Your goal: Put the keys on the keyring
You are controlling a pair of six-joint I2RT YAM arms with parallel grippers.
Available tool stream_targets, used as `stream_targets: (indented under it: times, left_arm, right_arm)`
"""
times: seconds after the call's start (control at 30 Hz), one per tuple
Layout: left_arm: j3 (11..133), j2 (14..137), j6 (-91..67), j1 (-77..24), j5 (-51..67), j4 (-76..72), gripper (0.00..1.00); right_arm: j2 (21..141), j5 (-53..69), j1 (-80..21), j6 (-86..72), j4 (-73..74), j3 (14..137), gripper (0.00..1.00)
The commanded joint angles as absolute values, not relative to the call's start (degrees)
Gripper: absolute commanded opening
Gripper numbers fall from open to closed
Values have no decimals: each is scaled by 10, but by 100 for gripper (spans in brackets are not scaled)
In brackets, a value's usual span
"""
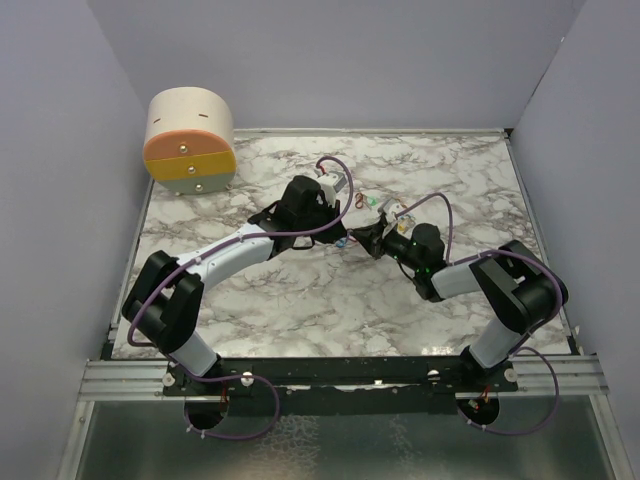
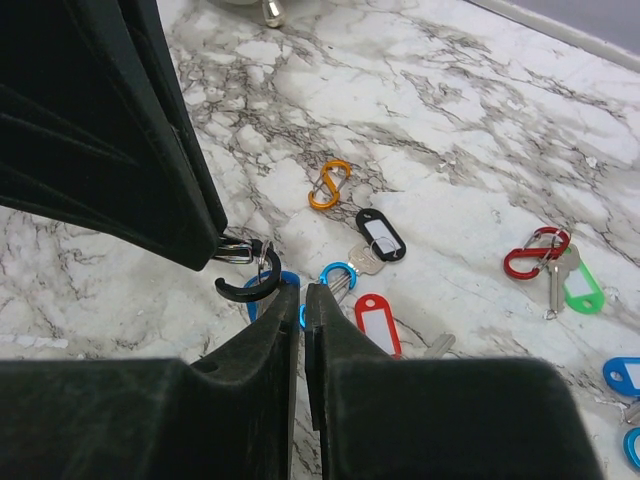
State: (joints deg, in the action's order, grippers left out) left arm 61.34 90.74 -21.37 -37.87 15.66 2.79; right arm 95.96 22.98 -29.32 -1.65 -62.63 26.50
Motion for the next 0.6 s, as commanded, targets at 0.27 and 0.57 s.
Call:
stream_targets:
  times: [0.27, 0.57]
  left_arm:
    - [604, 878, -223, -375, 162, 11, 0]
    - [598, 875, -232, -373, 179, -1, 0]
  right_arm:
    - [941, 236, -295, -1, -641, 246, 27]
    - [956, 261, -295, -4, -766, 200, 31]
